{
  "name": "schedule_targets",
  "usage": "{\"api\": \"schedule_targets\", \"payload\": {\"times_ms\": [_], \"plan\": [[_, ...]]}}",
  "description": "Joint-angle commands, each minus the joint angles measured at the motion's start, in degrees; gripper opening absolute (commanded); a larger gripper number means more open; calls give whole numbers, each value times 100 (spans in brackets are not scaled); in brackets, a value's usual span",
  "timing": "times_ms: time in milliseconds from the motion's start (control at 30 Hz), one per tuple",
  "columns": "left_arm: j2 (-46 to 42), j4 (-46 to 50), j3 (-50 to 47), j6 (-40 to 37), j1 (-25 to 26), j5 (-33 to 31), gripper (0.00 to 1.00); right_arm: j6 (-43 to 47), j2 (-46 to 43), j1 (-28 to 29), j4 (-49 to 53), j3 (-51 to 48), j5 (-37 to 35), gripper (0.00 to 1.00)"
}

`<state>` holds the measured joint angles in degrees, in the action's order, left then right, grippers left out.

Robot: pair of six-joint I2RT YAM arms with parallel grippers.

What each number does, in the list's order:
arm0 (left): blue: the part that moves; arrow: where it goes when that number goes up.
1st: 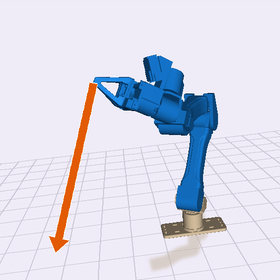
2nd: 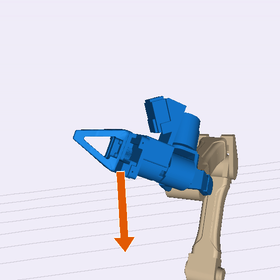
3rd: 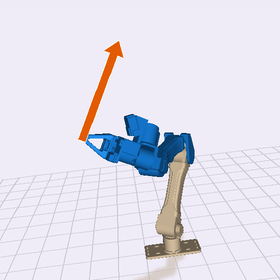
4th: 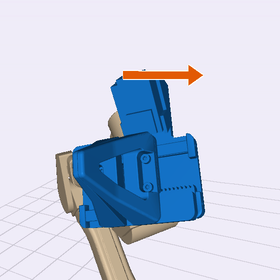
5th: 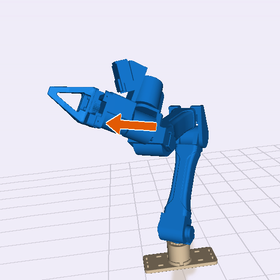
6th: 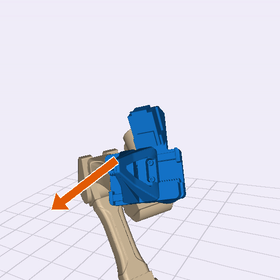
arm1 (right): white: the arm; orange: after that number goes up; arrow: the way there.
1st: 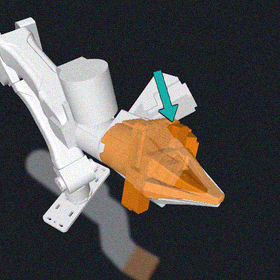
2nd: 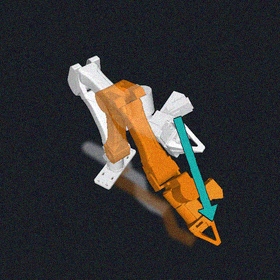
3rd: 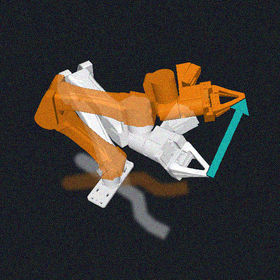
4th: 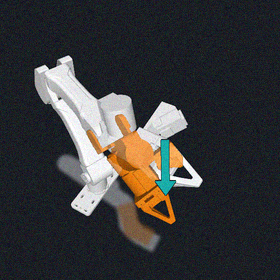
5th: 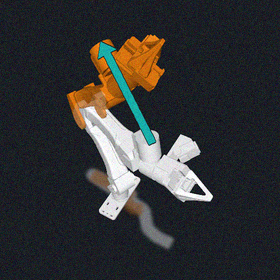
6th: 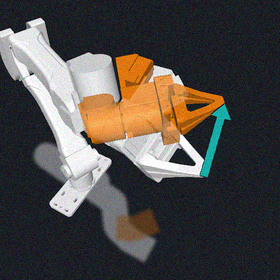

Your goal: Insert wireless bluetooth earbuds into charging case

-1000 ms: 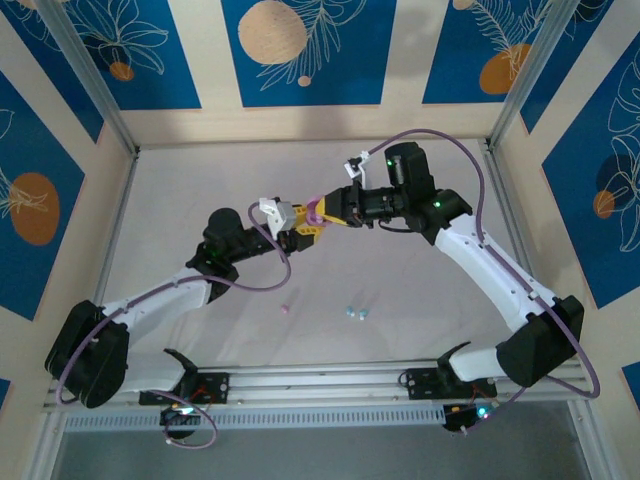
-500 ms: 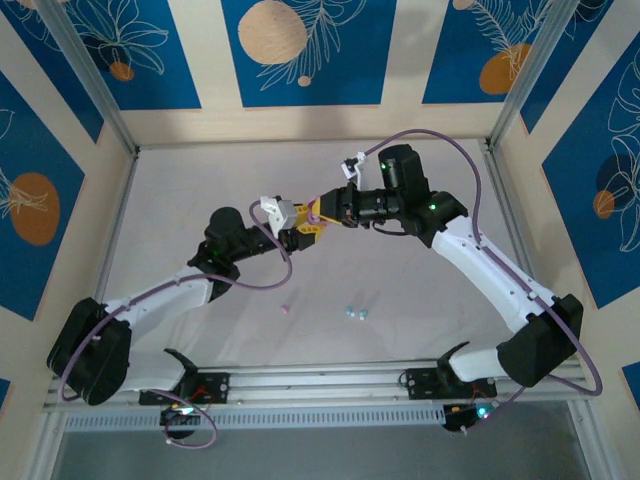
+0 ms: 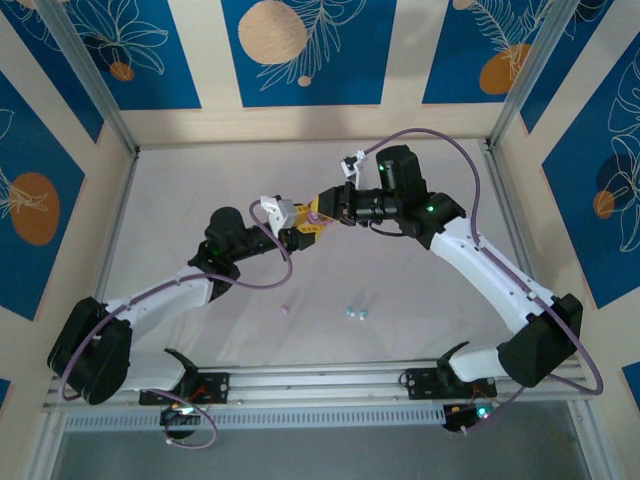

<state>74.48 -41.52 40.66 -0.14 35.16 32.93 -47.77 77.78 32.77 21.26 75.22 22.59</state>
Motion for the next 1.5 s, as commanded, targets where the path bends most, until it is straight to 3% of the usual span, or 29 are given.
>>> {"api": "schedule_targets", "payload": {"times_ms": [0,567,1233,1467], "plan": [[-35,-605,170,160,96,144,25,281,-66,150,232,-39,-314,22],[-71,-953,92,294,88,-49,25,773,-140,268,965,234,-868,26],[-80,-806,95,186,95,-49,25,773,-52,297,1236,563,-941,30],[-104,-608,60,63,89,-259,25,745,-244,301,1177,582,-869,37]]}}
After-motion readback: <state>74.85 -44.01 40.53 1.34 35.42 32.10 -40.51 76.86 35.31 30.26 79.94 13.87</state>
